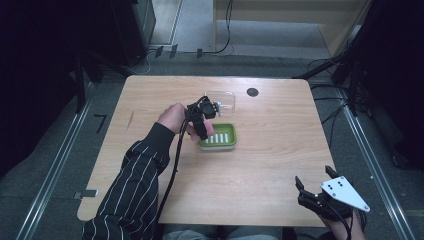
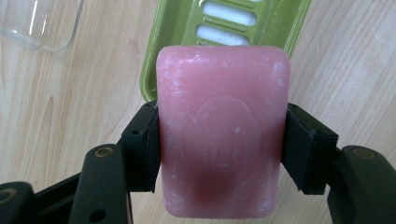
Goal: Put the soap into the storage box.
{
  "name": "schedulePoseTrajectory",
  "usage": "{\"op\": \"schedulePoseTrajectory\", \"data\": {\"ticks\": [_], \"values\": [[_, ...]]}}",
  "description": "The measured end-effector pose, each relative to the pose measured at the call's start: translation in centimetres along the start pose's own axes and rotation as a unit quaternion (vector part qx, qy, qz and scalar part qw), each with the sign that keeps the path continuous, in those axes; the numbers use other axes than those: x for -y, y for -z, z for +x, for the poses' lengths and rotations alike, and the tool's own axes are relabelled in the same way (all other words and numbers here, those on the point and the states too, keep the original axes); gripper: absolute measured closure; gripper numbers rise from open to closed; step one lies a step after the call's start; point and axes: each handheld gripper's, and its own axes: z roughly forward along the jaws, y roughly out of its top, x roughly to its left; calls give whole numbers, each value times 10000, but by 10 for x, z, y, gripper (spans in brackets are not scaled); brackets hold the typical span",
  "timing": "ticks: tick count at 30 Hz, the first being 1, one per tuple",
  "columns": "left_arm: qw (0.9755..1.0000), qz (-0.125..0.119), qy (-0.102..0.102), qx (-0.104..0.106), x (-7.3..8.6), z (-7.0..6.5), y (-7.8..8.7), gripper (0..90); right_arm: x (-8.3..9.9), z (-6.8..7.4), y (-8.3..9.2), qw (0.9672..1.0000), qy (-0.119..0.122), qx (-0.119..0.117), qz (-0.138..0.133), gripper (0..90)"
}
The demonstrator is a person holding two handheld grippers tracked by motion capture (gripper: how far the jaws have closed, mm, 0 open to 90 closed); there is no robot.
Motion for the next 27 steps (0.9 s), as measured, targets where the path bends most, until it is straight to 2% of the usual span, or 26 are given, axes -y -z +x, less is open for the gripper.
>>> {"op": "schedulePoseTrajectory", "data": {"ticks": [17, 18, 27], "values": [[9998, -28, -184, -49, -10, 1, -1, 385, 3, -2, 4, 10000, -20, 64, 27, 135], [9999, -43, -151, -43, -10, 0, -1, 385, 3, -2, 4, 10000, -14, 67, 26, 135], [9994, -96, -336, -81, -17, -1, -4, 385, 4, -4, 6, 9999, -21, 84, 62, 135]]}}
